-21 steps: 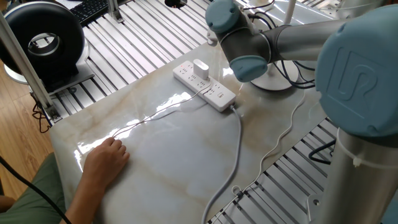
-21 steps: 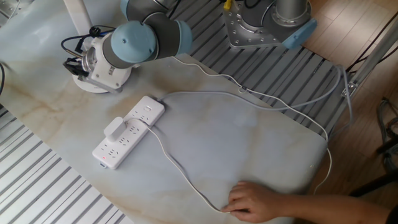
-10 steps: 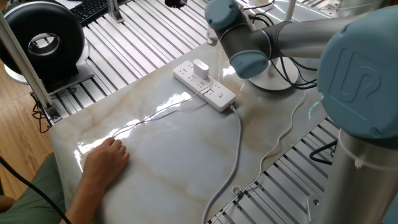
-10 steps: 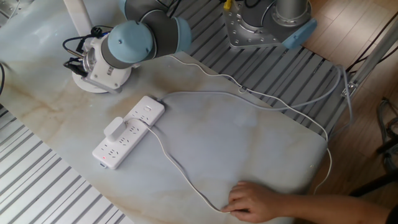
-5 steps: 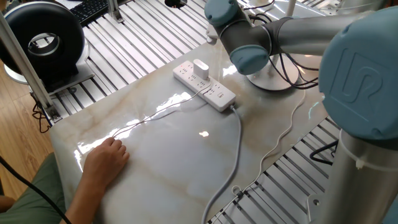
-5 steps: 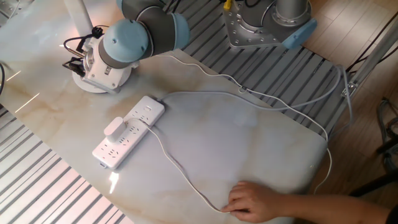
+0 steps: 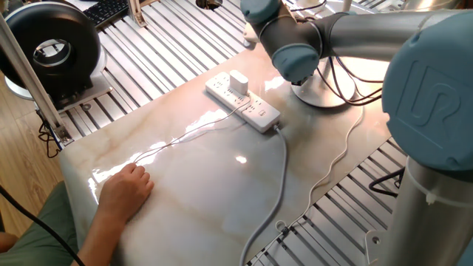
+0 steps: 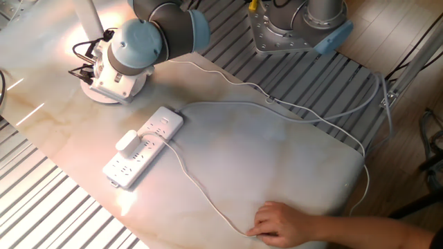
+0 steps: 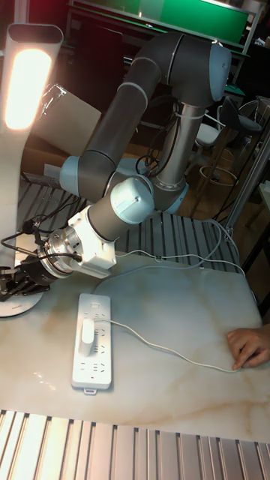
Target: Plug in the power cord of the desk lamp, turn on the socket, and light up the desk lamp
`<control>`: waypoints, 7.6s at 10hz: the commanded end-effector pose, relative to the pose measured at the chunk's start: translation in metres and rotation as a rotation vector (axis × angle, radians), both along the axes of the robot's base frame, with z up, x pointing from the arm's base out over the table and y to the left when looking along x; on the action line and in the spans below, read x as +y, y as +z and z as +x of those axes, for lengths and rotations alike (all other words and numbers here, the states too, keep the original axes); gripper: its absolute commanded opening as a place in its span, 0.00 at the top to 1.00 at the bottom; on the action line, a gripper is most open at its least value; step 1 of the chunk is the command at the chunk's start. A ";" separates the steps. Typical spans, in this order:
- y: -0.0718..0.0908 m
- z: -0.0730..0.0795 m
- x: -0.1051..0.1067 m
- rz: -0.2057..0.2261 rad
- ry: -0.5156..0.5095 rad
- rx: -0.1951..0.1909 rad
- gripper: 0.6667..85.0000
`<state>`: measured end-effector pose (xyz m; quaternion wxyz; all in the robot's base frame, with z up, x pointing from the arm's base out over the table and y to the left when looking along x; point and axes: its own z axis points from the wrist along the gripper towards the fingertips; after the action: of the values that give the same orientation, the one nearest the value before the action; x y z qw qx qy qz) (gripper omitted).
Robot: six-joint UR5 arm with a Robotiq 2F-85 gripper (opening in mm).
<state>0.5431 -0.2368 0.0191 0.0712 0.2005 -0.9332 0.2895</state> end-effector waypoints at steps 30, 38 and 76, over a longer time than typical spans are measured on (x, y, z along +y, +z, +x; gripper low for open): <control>0.014 -0.018 0.026 0.114 -0.104 0.096 1.00; 0.001 -0.020 0.020 0.117 -0.098 0.081 1.00; 0.081 -0.044 0.180 0.444 -0.234 0.020 1.00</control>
<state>0.5292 -0.0805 0.0628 0.0376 0.1286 -0.9877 0.0804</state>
